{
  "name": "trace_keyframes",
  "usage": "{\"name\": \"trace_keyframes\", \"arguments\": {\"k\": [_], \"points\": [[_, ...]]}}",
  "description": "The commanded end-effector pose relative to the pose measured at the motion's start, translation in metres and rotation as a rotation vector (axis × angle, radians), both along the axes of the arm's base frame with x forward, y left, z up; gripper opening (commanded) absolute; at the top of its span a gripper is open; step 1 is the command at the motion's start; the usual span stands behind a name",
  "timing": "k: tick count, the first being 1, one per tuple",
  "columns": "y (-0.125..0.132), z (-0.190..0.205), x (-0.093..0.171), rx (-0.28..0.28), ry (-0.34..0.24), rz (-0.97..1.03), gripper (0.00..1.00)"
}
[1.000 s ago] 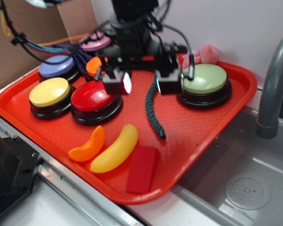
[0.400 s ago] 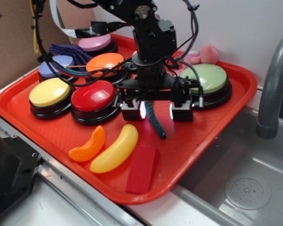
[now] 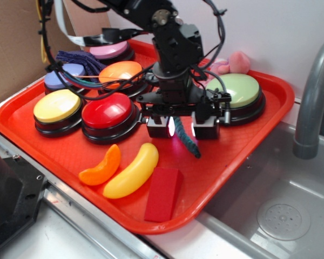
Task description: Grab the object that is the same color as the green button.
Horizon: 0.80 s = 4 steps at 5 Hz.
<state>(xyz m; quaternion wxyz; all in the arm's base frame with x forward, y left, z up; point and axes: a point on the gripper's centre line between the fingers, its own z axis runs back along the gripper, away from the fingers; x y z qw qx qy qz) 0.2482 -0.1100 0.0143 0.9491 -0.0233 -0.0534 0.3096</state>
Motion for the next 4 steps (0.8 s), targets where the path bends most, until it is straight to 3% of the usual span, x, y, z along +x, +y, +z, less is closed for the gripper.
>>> {"name": "trace_keyframes", "arguments": {"k": [1, 2, 4], "points": [[-0.001, 0.002, -0.003, -0.008, 0.006, -0.064, 0.0], [-0.003, 0.01, -0.004, -0.004, -0.02, -0.075, 0.0], [-0.001, 0.047, 0.005, 0.061, -0.071, -0.104, 0.0]]}}
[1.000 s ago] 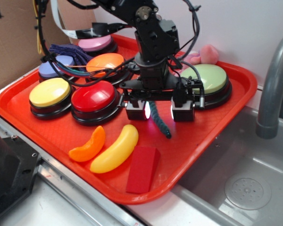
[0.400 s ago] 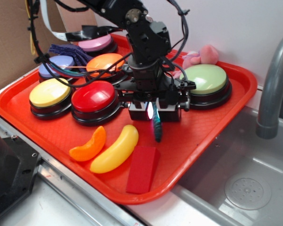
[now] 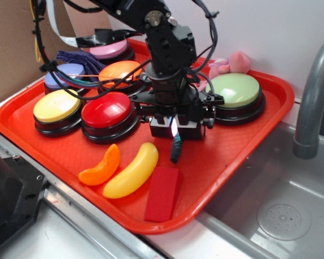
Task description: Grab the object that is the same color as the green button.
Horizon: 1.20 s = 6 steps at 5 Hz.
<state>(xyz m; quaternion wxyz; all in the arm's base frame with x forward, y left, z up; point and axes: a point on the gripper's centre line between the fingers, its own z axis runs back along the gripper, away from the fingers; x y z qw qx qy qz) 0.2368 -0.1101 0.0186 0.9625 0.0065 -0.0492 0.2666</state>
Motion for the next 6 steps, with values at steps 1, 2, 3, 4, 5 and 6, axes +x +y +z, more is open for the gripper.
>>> {"name": "trace_keyframes", "arguments": {"k": [1, 2, 3, 4, 5, 6], "points": [[0.003, 0.077, 0.024, 0.002, -0.101, -0.07, 0.0], [0.018, 0.128, 0.034, 0.005, -0.147, -0.126, 0.0], [0.03, 0.162, 0.036, 0.002, -0.115, -0.235, 0.0], [0.047, 0.203, 0.036, -0.016, -0.178, -0.243, 0.0], [0.054, 0.227, 0.035, -0.036, -0.223, -0.266, 0.0], [0.063, 0.244, 0.023, 0.041, -0.318, -0.199, 0.0]]}}
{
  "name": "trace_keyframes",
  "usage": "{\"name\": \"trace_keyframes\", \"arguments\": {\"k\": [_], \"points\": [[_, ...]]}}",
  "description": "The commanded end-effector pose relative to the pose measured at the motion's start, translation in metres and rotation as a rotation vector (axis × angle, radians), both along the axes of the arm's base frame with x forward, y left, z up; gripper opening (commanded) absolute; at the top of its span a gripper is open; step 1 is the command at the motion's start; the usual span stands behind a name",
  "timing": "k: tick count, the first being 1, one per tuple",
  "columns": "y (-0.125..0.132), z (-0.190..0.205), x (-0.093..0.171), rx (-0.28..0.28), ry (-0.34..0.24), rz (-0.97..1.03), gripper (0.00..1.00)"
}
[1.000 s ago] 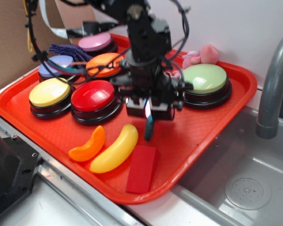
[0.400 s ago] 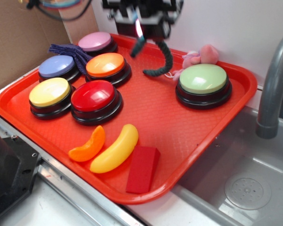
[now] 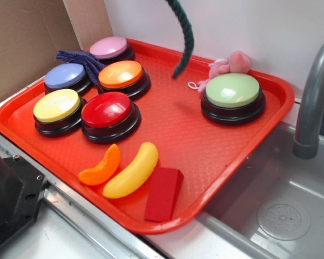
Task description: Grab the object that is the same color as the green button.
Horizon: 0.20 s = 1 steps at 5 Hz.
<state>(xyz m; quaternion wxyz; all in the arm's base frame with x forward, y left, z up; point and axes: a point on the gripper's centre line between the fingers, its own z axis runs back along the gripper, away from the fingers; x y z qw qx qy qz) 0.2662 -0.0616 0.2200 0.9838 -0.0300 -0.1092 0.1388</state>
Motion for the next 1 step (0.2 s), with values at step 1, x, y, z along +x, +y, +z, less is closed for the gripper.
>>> {"name": "trace_keyframes", "arguments": {"k": [1], "points": [[0.0234, 0.0432, -0.005, -0.013, -0.162, 0.114, 0.0]]}}
